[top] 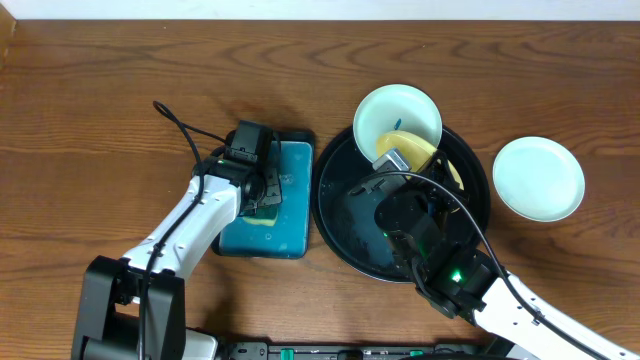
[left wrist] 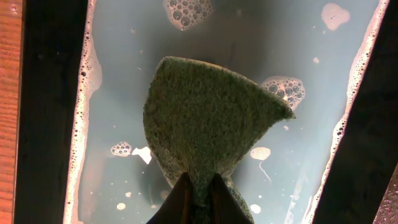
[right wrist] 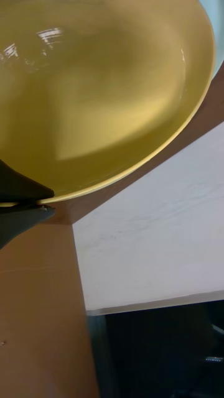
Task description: Clean dirty plates on tray and stack at the side
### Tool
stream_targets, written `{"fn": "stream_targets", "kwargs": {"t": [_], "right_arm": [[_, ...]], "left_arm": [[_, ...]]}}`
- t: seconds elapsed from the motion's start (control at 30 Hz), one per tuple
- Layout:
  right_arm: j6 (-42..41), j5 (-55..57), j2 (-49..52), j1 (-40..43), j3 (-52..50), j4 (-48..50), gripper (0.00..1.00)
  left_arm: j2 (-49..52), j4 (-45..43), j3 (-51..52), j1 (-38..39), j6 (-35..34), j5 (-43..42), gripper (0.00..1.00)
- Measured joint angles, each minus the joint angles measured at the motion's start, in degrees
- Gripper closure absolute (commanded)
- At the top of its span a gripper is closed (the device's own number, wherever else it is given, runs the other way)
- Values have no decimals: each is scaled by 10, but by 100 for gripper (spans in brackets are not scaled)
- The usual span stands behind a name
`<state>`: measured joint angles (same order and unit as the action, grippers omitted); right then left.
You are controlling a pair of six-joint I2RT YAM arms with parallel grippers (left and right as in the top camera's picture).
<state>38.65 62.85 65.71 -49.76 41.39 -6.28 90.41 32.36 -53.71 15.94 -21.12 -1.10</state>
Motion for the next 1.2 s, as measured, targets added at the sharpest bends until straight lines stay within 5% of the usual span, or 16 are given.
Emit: {"fn": "stream_targets", "kwargs": {"t": [0.63,1.07,1.2], "right_arm": [[-20,0,0,0,0,0,99],[-490,-197,11,147,-1,-144,99],[-575,-258,14,209,-2,-147,99]], "left_arm": [[0,0,0,0,0,0,92],[0,0,0,0,3,0,93],[0,0,0,0,12,0,93]]}}
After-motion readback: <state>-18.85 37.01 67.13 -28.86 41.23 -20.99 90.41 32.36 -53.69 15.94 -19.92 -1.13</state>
